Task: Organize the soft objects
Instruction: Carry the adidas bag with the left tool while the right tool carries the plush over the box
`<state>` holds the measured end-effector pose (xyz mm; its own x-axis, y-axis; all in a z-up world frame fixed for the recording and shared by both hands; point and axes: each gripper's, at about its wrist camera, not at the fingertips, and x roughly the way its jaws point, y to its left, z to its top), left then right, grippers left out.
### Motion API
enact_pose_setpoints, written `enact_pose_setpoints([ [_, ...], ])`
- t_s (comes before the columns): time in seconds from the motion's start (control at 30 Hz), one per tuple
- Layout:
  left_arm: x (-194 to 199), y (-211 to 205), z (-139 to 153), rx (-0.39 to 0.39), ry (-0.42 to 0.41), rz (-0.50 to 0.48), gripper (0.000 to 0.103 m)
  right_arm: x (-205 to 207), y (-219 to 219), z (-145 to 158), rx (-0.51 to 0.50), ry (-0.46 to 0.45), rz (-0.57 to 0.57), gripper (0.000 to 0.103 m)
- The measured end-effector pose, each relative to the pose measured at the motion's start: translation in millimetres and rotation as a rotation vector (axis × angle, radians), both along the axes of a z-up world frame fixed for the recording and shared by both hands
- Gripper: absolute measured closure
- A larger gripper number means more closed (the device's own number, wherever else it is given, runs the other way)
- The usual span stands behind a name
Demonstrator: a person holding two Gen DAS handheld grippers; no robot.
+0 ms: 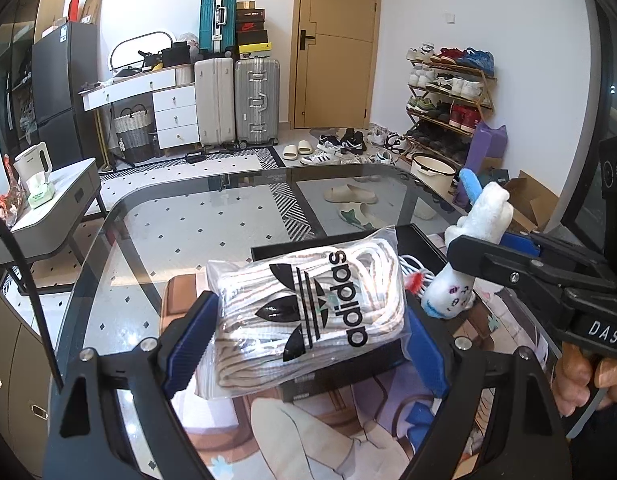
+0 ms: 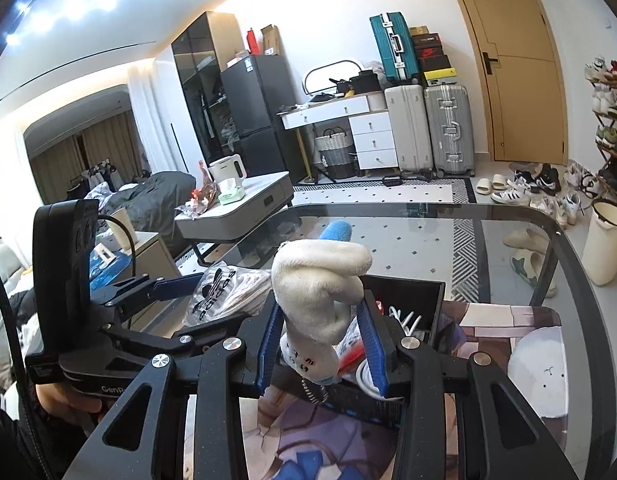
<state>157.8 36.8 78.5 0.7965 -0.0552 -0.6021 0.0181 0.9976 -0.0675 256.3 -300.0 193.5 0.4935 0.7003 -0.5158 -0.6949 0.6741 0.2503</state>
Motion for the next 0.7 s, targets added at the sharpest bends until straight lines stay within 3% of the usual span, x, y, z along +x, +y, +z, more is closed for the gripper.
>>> enact_pose_setpoints([
  [0.47,24,3,-13,-0.014,0.026,-0.002,0.016,35,16,-30,-0.010,0.069,-0.050,0.065],
  [0.7,34,4,-15,-0.013,0.039,-0.007,0.016,41,25,-47,-0.067,0.097,-0.035,0.065],
])
